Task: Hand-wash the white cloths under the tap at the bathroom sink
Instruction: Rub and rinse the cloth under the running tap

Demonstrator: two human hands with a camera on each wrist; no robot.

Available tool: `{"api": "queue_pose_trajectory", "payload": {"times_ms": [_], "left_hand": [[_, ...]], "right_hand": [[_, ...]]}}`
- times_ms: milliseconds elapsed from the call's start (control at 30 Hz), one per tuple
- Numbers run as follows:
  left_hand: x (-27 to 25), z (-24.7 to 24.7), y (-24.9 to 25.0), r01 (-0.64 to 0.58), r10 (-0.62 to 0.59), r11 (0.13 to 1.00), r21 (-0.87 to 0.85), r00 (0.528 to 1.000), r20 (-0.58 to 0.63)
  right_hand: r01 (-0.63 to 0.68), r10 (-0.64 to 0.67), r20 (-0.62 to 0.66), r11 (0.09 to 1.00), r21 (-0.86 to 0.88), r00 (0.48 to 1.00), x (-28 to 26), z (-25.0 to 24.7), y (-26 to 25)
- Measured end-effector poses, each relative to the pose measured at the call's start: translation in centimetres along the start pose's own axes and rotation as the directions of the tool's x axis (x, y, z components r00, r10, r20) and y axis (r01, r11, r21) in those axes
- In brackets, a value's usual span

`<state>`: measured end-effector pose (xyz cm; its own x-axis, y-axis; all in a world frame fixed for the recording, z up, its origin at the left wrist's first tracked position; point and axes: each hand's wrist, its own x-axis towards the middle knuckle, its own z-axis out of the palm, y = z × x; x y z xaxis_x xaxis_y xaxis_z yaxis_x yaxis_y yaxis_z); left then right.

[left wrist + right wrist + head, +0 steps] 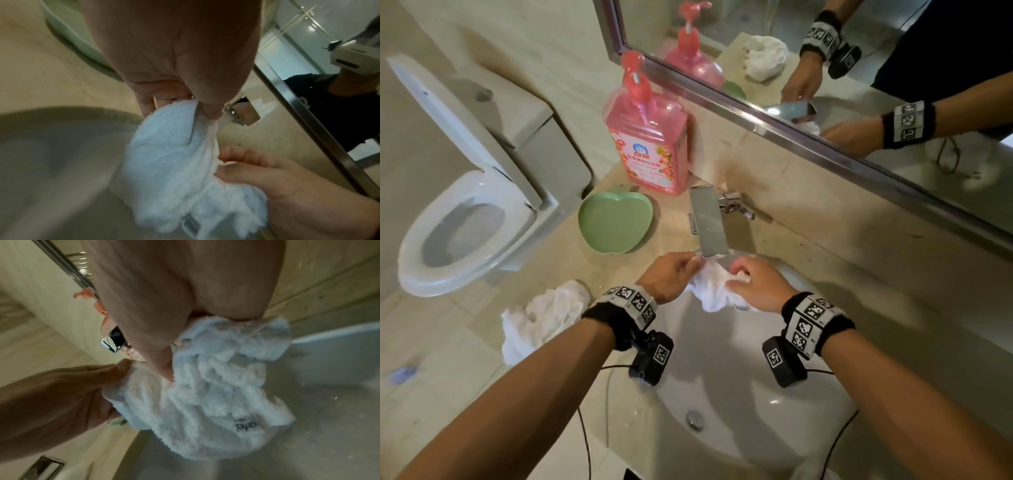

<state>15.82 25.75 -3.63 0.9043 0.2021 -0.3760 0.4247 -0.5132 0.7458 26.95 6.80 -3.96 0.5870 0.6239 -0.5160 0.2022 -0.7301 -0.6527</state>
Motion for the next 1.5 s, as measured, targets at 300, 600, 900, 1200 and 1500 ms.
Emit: {"api": "queue_pose_trajectory", "payload": {"times_ms": [300,600,900,1200,1500], "left_hand": [[-2.6,-4.4,-2.1,-0.052,0.051,0.999,-0.01,0.992,-0.114],[0.2,-2.3,-1.8,0.028,-0.028,1.0,-0.001,1.0,0.006],[3.9,1.6,0.7,0.113,-0.099,0.981,-0.155,0.991,0.093],[4.2,1.9,0.3,0.117,-0.117,0.958,-0.263,0.993,0.015],[2.1,-1.9,-0.7,0.102,-0.1,0.993,-0.065,0.994,0.033]], "right_hand": [[-0.045,0.016,0.093,0.947,0.319,0.996,3.3,2.0,-4.7],[-0.106,0.042,0.164,0.909,0.403,0.986,3.9,1.5,-2.7],[0.09,-0.055,-0.169,0.975,0.202,0.984,2.7,-1.5,0.7],[-0.014,0.023,-0.105,0.996,0.088,0.994,2.2,-0.4,2.6],[0.04,-0.073,0.072,0.923,0.383,0.995,4.5,2.3,-1.6]]}}
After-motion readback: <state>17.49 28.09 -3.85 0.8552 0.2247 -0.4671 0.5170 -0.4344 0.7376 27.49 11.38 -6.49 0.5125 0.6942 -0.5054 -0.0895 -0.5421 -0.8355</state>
